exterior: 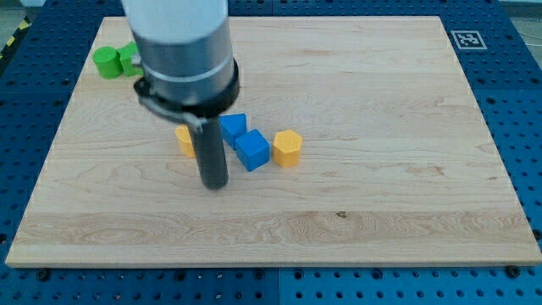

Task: Touch the yellow heart

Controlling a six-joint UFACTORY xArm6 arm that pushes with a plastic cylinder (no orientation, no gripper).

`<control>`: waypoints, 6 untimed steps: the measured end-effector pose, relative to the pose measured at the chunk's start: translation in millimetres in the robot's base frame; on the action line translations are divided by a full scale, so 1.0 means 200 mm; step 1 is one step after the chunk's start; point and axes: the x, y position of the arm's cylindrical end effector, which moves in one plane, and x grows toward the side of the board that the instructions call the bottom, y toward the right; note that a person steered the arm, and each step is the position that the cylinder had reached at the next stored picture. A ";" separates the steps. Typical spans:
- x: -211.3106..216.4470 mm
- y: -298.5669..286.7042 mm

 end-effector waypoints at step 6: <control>-0.92 -0.35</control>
